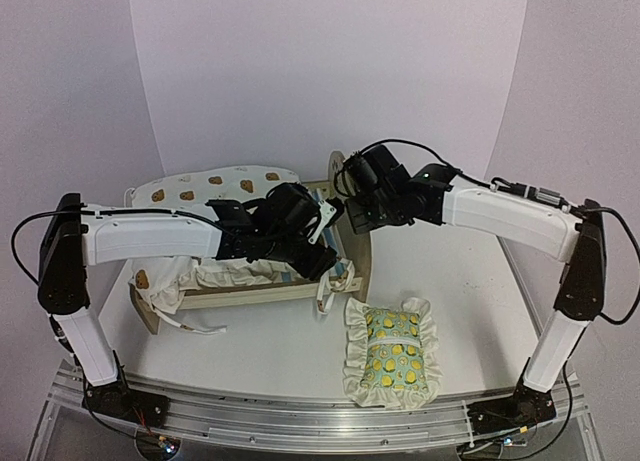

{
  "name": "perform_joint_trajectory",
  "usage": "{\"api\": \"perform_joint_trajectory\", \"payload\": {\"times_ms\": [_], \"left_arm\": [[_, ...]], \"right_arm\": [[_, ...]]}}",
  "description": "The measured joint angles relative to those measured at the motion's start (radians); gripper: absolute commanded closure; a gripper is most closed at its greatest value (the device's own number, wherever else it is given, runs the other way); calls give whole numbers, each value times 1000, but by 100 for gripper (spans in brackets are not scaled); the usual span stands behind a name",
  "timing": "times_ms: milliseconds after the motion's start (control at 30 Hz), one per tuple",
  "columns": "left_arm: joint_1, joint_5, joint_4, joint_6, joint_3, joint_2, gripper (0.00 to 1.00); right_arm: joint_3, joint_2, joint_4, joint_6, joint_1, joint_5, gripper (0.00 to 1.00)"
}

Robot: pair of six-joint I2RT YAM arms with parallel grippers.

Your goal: Set up the pet bed

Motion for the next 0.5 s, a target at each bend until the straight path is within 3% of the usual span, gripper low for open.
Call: {"api": "perform_joint_trajectory", "payload": {"times_ms": [233,500], "left_arm": [[-25,-142,-65,148,27,1,20],[-26,-263,-95,339,26,19,21]], "right_arm": [[-129,-253,11,-36,-7,17,37],[-348,-515,3,2,-21,10,37]]}}
